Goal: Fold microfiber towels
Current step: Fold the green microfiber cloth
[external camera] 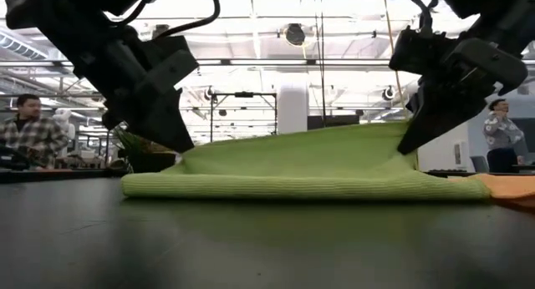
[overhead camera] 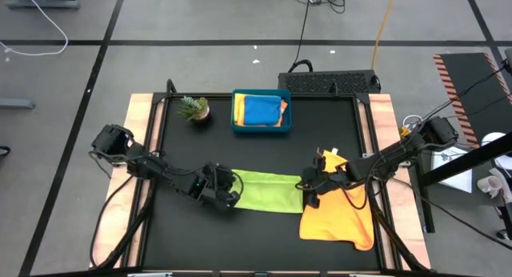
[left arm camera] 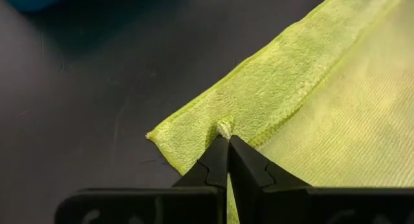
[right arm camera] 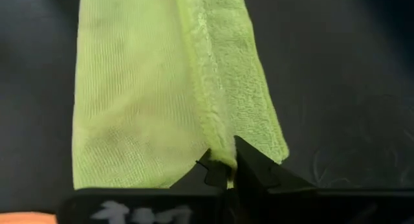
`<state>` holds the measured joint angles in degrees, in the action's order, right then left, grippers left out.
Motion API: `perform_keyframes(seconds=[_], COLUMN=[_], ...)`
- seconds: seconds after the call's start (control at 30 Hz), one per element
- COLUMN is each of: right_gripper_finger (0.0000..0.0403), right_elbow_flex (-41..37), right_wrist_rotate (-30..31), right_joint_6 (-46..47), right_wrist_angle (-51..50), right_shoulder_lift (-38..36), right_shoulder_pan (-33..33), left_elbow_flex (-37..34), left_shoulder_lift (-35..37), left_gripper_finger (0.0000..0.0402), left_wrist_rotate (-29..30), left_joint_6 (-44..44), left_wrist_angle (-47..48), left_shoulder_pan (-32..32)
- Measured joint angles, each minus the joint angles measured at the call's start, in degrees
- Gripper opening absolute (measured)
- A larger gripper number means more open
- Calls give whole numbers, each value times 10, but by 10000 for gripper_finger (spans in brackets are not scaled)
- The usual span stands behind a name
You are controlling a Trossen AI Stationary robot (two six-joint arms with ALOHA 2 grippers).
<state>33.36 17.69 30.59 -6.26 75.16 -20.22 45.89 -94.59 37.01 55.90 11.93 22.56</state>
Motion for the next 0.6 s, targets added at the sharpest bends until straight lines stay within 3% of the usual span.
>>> perform_keyframes(seconds=[0.27,0.6], right_gripper_finger=[61,95], right_elbow_flex=[0,0], right_wrist_rotate=[0,1], right_joint_6=[-13,-15], right_wrist_angle=[0,2], right_shoulder_lift=[0,0], right_shoulder_pan=[15,27], left_elbow_flex=[0,0], left_shoulder_lift=[0,0], left_gripper_finger=[24,142], left_wrist_rotate=[-8,-10], left_joint_6=[-36,-63], left_wrist_angle=[0,-1], left_shoulder_pan=[-7,-33])
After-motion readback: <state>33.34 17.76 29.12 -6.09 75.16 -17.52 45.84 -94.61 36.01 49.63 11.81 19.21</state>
